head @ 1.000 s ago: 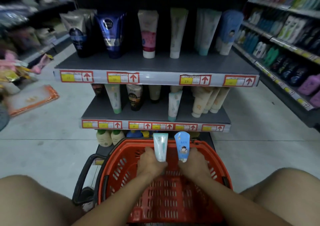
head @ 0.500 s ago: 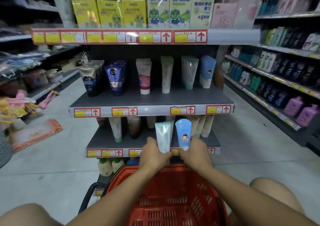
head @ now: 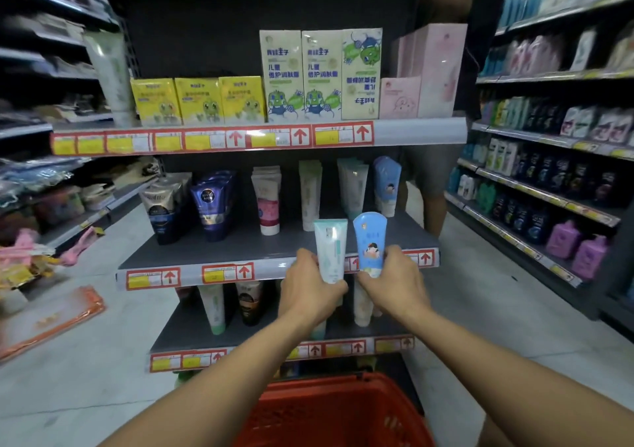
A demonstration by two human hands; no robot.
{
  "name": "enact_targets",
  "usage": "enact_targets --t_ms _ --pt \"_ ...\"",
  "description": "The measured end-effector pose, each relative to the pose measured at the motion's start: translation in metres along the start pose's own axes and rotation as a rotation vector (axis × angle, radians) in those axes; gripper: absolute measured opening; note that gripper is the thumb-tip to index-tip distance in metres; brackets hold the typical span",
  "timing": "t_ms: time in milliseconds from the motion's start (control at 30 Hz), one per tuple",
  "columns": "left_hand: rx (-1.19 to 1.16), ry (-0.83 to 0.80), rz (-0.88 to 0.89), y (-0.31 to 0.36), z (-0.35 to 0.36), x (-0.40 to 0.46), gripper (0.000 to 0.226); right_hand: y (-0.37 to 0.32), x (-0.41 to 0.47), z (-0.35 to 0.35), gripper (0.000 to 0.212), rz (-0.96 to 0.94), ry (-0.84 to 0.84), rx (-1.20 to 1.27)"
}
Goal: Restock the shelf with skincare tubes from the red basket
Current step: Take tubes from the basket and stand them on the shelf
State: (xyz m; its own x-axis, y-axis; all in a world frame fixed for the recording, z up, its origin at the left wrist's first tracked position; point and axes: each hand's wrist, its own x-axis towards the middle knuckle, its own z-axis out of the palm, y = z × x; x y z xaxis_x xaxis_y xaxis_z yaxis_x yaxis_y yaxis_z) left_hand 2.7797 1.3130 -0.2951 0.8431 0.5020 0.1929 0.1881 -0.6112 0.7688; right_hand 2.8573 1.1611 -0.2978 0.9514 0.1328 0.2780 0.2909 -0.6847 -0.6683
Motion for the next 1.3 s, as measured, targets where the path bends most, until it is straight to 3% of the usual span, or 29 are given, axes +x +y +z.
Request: enact_targets --t_ms 567,833,1033,1200,1300 --pt "-0.030 0.120 0.104 0.060 0.047 0.089 0.049 0.032 0.109 -0.027 0.040 -0.048 0.152 0.027" --pt "-0.079 0.154 0.153 0.061 0.079 0.118 0.048 0.050 0.135 -0.012 0.034 -0.088 0.176 0.077" --pt "-0.075 0.179 0.187 0.050 0.097 0.122 0.052 0.062 0.138 -0.005 0.043 -0.111 0.166 0.132" --pt "-0.056 0.182 0.192 0.049 0.100 0.121 0.061 0.064 0.140 -0.009 0.056 -0.085 0.124 0.023" --pt "0.030 0.208 0.175 0.047 0.101 0.121 0.064 0.069 0.144 -0.010 0.052 -0.109 0.083 -0.154"
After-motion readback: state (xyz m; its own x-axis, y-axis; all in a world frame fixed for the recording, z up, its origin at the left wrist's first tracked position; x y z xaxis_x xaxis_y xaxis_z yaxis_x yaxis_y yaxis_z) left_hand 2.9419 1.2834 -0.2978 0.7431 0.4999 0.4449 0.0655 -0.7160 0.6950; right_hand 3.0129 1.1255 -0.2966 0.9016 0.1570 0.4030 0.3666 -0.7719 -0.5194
